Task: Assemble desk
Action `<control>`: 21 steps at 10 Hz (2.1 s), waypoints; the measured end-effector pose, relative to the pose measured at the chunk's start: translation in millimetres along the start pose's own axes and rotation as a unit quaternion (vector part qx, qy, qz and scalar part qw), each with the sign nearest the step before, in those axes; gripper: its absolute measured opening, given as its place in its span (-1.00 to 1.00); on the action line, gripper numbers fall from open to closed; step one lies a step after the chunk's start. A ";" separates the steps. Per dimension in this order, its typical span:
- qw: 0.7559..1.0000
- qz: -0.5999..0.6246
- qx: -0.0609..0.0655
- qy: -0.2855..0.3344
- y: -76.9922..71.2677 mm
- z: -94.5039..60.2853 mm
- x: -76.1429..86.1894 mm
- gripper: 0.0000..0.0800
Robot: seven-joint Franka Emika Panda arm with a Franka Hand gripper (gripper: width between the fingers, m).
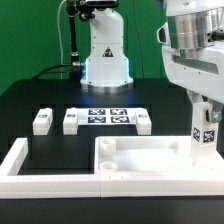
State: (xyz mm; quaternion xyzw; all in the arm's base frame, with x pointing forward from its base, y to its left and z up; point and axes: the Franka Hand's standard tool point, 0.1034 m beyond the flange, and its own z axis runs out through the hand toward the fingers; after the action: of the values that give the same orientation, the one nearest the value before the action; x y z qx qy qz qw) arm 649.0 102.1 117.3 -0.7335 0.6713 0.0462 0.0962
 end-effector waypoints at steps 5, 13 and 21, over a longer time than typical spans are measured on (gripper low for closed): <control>0.971 -0.235 -0.048 0.002 6.1 -1.3 -9.6 0.58; 0.762 -0.645 -0.062 0.016 -1.3 -5.1 1.3 0.62; 0.845 -0.531 -0.057 0.022 -1.2 -4.6 -0.1 -0.28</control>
Offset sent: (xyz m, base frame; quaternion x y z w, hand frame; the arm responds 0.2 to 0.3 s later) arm -0.0035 0.0053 0.0040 -0.0660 0.0191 -0.1890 0.9796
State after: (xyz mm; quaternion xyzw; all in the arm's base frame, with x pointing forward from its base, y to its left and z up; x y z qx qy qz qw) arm 649.8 101.4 121.9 -0.9828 0.1777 0.0104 0.0492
